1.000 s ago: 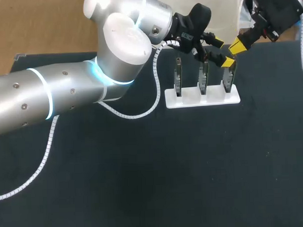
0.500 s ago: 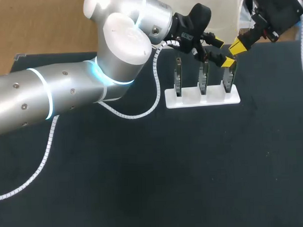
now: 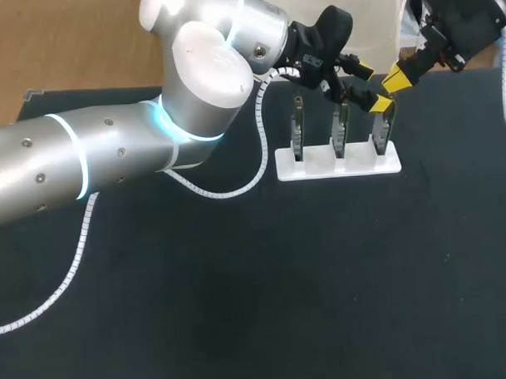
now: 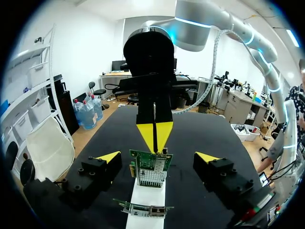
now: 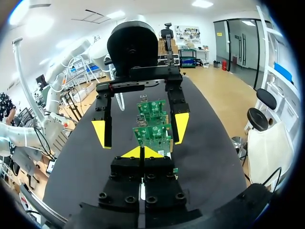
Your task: Pick up the optical module with the left hand, and insert it into the network port with the right hand.
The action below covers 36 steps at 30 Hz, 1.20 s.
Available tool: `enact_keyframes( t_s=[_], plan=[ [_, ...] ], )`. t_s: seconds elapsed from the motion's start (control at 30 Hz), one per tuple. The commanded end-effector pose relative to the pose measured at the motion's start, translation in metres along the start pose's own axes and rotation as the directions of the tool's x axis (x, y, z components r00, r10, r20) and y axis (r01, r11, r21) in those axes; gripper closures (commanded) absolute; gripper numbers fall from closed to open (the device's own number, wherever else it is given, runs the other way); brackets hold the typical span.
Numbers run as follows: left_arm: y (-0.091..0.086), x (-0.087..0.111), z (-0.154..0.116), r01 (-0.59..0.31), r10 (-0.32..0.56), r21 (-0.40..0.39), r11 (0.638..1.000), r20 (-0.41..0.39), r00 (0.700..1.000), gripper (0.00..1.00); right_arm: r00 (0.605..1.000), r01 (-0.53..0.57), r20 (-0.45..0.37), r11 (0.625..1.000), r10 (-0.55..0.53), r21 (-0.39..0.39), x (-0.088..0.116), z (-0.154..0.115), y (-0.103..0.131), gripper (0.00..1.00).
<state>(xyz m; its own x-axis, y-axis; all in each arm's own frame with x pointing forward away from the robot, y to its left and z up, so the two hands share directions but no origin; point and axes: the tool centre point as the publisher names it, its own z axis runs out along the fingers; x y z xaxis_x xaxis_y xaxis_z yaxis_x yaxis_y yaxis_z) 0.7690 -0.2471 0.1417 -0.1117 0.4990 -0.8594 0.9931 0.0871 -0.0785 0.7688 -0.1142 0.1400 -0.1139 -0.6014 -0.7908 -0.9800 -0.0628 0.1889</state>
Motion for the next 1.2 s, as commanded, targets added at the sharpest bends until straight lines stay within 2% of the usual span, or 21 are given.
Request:
enact_keyframes(
  t_s=[0.03,0.33,0.97,1.2],
  plan=[
    [0.0,-0.001,0.0,0.001,-0.001,0.0,1.0,-0.004,1.0,0.0,1.0,-0.002,0.004,1.0,0.002,-0.003,0.006,0.003,-0.002,1.0],
    [0.0,-0.001,0.0,0.001,-0.001,0.0,1.0,-0.004,1.0,0.0,1.0,-0.006,0.016,1.0,0.006,-0.004,0.007,0.005,-0.002,1.0],
    [0.0,-0.001,0.0,0.001,-0.001,0.0,1.0,-0.004,1.0,0.0,0.997,0.07,0.038,0.996,-0.072,0.054,-0.018,-0.015,0.001,1.0],
    [0.005,-0.015,-0.016,-0.03,0.031,-0.043,0.999,0.036,0.999,0.0,0.994,0.093,0.056,0.99,-0.099,0.103,-0.027,-0.027,0.0,1.0]
  ],
)
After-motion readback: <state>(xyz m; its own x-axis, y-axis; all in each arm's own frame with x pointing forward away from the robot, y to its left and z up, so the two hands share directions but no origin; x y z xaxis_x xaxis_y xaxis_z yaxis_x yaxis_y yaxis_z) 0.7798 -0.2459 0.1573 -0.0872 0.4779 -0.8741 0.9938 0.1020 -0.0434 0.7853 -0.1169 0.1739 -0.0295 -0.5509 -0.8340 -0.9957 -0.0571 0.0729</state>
